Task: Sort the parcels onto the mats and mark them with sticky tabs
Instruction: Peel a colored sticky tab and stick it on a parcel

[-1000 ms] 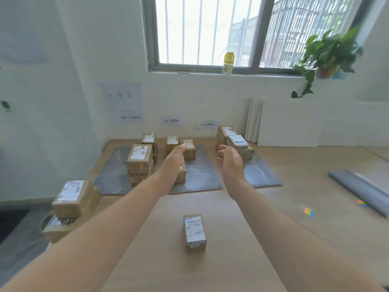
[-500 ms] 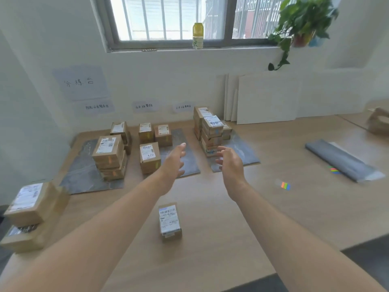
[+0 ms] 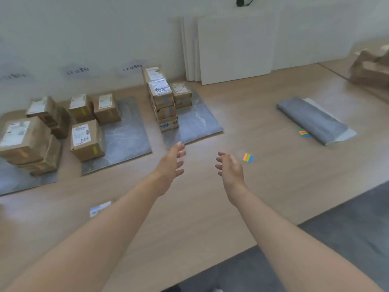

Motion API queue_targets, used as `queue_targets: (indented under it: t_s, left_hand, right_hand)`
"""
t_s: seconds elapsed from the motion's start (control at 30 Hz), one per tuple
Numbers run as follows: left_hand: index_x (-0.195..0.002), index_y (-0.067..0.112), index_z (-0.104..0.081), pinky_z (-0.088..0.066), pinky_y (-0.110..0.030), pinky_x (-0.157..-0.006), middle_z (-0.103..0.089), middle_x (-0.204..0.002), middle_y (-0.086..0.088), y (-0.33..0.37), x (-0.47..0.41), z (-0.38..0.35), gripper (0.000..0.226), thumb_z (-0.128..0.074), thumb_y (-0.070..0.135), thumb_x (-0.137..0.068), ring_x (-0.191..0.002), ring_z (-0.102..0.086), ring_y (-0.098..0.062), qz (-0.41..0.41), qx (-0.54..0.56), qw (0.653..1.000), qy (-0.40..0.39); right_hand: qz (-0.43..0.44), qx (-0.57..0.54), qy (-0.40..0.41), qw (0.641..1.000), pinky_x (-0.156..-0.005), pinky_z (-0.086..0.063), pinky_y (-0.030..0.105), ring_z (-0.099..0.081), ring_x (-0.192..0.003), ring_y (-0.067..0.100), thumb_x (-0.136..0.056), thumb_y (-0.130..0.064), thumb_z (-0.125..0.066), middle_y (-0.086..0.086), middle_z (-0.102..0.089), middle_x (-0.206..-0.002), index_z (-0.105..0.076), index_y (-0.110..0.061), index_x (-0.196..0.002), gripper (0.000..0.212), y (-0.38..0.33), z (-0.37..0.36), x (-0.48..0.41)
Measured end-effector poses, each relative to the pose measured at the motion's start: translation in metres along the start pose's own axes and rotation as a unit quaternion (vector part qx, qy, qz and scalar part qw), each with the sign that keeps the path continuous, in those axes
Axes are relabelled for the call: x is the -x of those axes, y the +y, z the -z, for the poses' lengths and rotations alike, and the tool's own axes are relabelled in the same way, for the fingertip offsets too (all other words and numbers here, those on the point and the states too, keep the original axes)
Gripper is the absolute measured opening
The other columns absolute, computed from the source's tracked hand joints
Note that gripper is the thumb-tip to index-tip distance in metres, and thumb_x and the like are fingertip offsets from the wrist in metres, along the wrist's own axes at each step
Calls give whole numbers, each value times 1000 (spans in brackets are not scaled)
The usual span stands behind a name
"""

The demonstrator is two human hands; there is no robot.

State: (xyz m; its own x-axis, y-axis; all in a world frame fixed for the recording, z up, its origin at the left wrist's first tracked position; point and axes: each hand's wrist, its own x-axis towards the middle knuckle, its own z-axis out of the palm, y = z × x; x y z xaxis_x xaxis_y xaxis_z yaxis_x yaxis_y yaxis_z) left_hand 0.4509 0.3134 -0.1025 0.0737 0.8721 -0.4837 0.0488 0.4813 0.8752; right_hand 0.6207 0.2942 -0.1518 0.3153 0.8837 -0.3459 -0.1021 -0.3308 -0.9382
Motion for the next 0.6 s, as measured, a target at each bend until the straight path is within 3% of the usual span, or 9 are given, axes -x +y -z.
queue_targets:
  t_s: [0.13,0.2,0.33,0.47,0.6]
  left_hand:
    - [-151,23,-41,-35,-45,-116,-43,-154,0,-13,-55,-33,54,-30,51,-106,-143,-37,-29,33,-25,998,-43]
    - [-150,24,-42,-34,-45,-116,-45,-152,0,-20,-83,-49,53,-29,51,-106,-142,-39,-28,53,-34,996,-68]
    - [-147,25,-44,-34,-44,-115,-49,-149,1,-31,-129,-80,52,-28,51,-105,-140,-41,-26,72,-46,991,-102]
    - [-143,28,-47,-36,-41,-113,-54,-141,3,-43,-157,-113,49,-29,52,-105,-137,-44,-22,99,-54,986,-119]
    - [-144,26,-45,-33,-43,-117,-56,-141,0,-51,-184,-145,48,-28,49,-106,-135,-47,-22,115,-66,984,-122]
  right_hand:
    - [-29,3,37,999,-92,-49,36,-62,-99,17,-99,-27,-44,1,-64,-113,-63,-26,-110,22,29,22,-44]
    - [-39,3,64,997,-91,-50,36,-62,-99,18,-104,-21,-42,-1,-63,-108,-62,-28,-107,21,39,31,-65]
    - [-64,-11,101,993,-80,-46,33,-58,-92,18,-104,-16,-43,0,-61,-99,-63,-17,-118,24,61,48,-103]
    - [-89,-13,113,989,-75,-47,31,-57,-84,16,-103,-18,-48,-2,-62,-96,-64,-20,-116,20,77,69,-134]
    - [-94,19,104,990,-86,-56,42,-64,-85,14,-96,-21,-60,-4,-67,-105,-66,-24,-112,18,93,91,-171]
